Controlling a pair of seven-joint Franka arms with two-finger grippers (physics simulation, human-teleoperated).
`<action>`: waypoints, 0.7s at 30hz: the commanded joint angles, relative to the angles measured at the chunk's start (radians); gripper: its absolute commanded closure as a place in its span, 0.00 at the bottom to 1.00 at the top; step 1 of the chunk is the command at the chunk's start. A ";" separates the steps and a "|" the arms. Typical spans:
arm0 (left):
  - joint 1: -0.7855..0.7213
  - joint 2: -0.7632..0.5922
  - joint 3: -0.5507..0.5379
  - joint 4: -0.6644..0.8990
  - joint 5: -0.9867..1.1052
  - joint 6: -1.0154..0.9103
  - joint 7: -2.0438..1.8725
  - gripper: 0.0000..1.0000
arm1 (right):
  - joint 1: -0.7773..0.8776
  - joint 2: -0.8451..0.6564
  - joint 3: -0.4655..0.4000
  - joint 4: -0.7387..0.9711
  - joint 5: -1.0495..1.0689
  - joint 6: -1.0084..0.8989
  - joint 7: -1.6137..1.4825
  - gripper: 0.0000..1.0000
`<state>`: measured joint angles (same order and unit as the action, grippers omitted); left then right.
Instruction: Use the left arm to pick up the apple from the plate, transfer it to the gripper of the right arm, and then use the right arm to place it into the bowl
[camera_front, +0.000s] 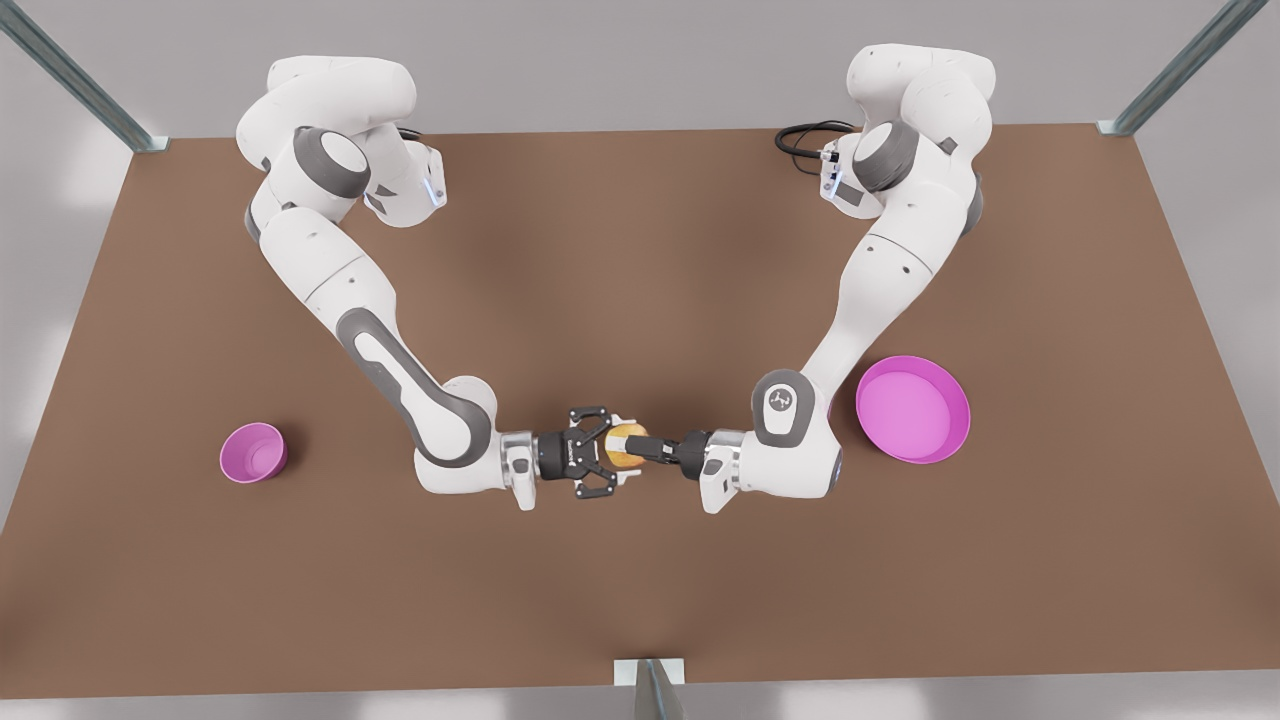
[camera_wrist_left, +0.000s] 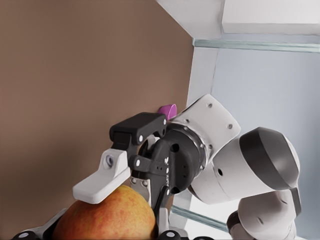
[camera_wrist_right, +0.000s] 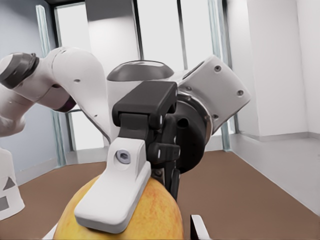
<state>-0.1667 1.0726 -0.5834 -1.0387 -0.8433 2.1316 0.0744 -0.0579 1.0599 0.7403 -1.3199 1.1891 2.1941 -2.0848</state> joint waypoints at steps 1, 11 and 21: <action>0.000 -0.002 -0.003 0.000 -0.010 -0.002 0.031 0.26 | 0.001 -0.001 0.001 0.001 0.000 0.007 -0.031 0.22; 0.004 -0.006 -0.003 -0.004 -0.006 -0.007 0.031 0.00 | -0.002 -0.001 0.001 0.001 0.000 0.000 -0.027 0.22; 0.150 -0.037 -0.007 -0.021 0.010 -0.229 -0.013 0.00 | -0.079 -0.017 -0.004 -0.016 -0.131 -0.039 -0.017 0.22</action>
<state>-0.0250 1.0403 -0.5884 -1.0572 -0.8345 2.0167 0.0926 -0.1330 1.0450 0.7362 -1.3368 1.1033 2.1746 -2.1000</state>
